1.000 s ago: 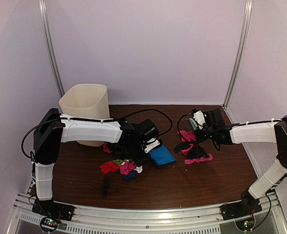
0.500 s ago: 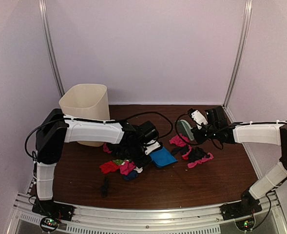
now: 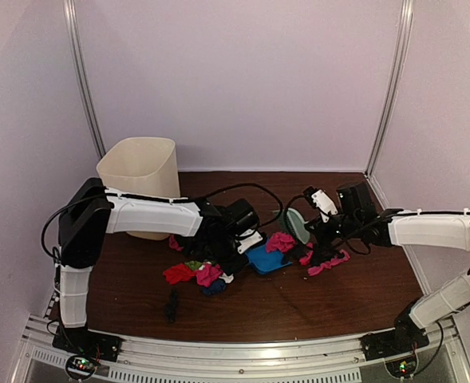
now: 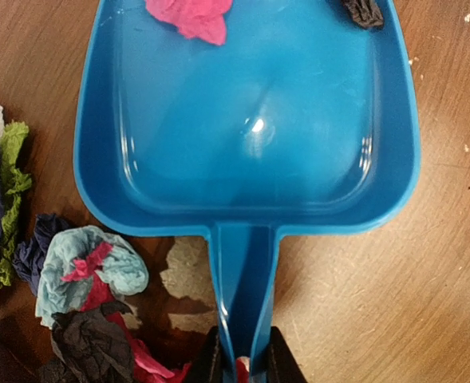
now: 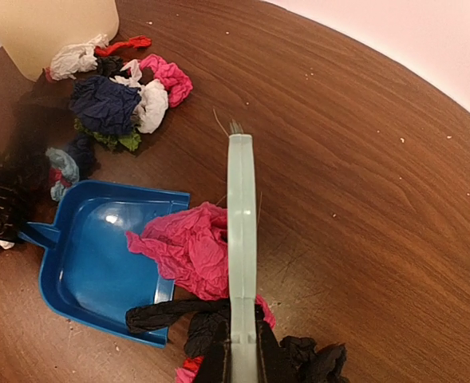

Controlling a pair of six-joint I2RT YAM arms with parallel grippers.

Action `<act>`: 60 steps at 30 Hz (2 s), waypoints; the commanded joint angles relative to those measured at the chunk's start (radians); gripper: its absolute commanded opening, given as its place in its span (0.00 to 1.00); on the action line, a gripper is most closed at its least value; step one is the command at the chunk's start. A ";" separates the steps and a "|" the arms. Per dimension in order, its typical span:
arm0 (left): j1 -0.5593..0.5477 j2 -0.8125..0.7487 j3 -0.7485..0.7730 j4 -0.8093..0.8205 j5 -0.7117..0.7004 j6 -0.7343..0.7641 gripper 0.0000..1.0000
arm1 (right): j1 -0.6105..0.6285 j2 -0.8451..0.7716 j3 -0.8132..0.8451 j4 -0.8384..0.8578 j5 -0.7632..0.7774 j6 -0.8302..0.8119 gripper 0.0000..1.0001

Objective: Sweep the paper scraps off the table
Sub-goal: Sweep the paper scraps into the dustpan.

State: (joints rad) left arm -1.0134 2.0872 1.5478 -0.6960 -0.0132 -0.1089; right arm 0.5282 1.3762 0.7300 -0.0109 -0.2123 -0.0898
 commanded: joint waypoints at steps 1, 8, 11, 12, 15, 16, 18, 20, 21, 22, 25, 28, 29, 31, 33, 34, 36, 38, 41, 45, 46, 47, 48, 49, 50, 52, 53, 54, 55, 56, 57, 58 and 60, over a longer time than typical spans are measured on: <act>0.009 -0.010 -0.027 0.050 0.013 0.011 0.00 | 0.021 -0.041 -0.025 0.008 -0.067 0.056 0.00; 0.015 -0.029 -0.058 0.087 0.061 0.014 0.00 | 0.028 -0.120 -0.067 0.090 -0.235 0.163 0.00; 0.015 -0.038 -0.070 0.094 0.071 0.016 0.00 | 0.029 -0.169 -0.100 0.144 -0.274 0.213 0.00; 0.015 -0.041 -0.073 0.095 0.073 0.017 0.00 | 0.028 -0.187 -0.105 0.146 -0.258 0.228 0.00; 0.015 -0.045 -0.080 0.096 0.084 0.018 0.00 | 0.029 -0.244 -0.103 0.103 -0.113 0.263 0.00; 0.015 -0.046 -0.083 0.096 0.086 0.018 0.00 | 0.029 -0.262 -0.102 0.086 -0.055 0.277 0.00; 0.015 -0.049 -0.091 0.097 0.093 0.018 0.00 | 0.028 -0.307 -0.098 0.039 0.062 0.310 0.00; 0.015 -0.053 -0.097 0.098 0.099 0.020 0.00 | 0.029 -0.355 -0.101 -0.008 0.168 0.361 0.00; 0.015 -0.055 -0.099 0.098 0.100 0.019 0.00 | 0.029 -0.378 -0.101 -0.035 0.212 0.378 0.00; 0.014 -0.057 -0.102 0.098 0.101 0.020 0.00 | 0.028 -0.402 -0.106 -0.058 0.250 0.395 0.00; 0.011 -0.064 -0.106 0.098 0.110 0.020 0.00 | 0.029 -0.463 -0.112 -0.134 0.353 0.454 0.00; 0.002 -0.065 -0.106 0.098 0.117 0.021 0.00 | 0.028 -0.495 -0.106 -0.220 0.468 0.538 0.00; 0.000 -0.065 -0.106 0.098 0.120 0.023 0.00 | 0.028 -0.500 -0.104 -0.242 0.494 0.559 0.00; -0.005 -0.065 -0.105 0.098 0.124 0.023 0.00 | 0.028 -0.496 -0.090 -0.300 0.558 0.603 0.00; -0.009 -0.065 -0.104 0.098 0.130 0.023 0.00 | 0.029 -0.479 -0.076 -0.352 0.596 0.635 0.00; -0.012 -0.065 -0.103 0.097 0.133 0.023 0.00 | 0.029 -0.470 -0.070 -0.374 0.605 0.646 0.00; -0.015 -0.063 -0.101 0.098 0.139 0.024 0.00 | 0.028 -0.446 -0.059 -0.414 0.608 0.670 0.00; -0.020 -0.060 -0.096 0.098 0.142 0.025 0.00 | 0.031 -0.433 -0.055 -0.439 0.591 0.685 0.00; -0.024 -0.053 -0.088 0.097 0.145 0.023 0.00 | 0.038 -0.415 -0.068 -0.428 0.531 0.680 0.00; -0.028 -0.043 -0.075 0.098 0.147 0.019 0.00 | 0.062 -0.376 -0.089 -0.396 0.455 0.665 0.00; -0.030 -0.040 -0.072 0.098 0.149 0.019 0.00 | 0.064 -0.368 -0.095 -0.376 0.434 0.659 0.00; -0.030 -0.038 -0.069 0.098 0.148 0.018 0.00 | 0.067 -0.361 -0.103 -0.356 0.413 0.654 0.00; -0.031 -0.036 -0.066 0.098 0.148 0.018 0.00 | 0.069 -0.354 -0.111 -0.334 0.392 0.649 0.00; -0.031 -0.033 -0.062 0.098 0.149 0.018 0.00 | 0.070 -0.347 -0.117 -0.314 0.371 0.646 0.00; -0.031 -0.030 -0.061 0.098 0.150 0.018 0.00 | 0.072 -0.339 -0.122 -0.291 0.354 0.642 0.00; -0.031 -0.024 -0.057 0.097 0.150 0.017 0.00 | 0.076 -0.329 -0.130 -0.253 0.313 0.630 0.00; -0.031 -0.022 -0.056 0.098 0.151 0.017 0.00 | 0.076 -0.325 -0.132 -0.236 0.290 0.624 0.00; -0.031 -0.020 -0.054 0.098 0.151 0.017 0.00 | 0.077 -0.321 -0.134 -0.218 0.261 0.616 0.00; -0.031 -0.021 -0.054 0.097 0.149 0.017 0.00 | 0.077 -0.320 -0.137 -0.204 0.234 0.611 0.00; -0.031 -0.021 -0.052 0.098 0.149 0.017 0.00 | 0.078 -0.321 -0.137 -0.190 0.205 0.605 0.00; -0.031 -0.021 -0.052 0.098 0.149 0.017 0.00 | 0.078 -0.325 -0.138 -0.178 0.173 0.600 0.00; -0.031 -0.021 -0.052 0.098 0.147 0.017 0.00 | 0.078 -0.332 -0.138 -0.166 0.149 0.594 0.00; -0.032 -0.021 -0.052 0.098 0.146 0.017 0.00 | 0.078 -0.353 -0.136 -0.148 0.102 0.584 0.00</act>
State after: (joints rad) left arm -1.0382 2.0533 1.4673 -0.6025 0.1173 -0.1017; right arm 0.5995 1.0557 0.6010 -0.2508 0.0200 0.5266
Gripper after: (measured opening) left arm 0.156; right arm 0.076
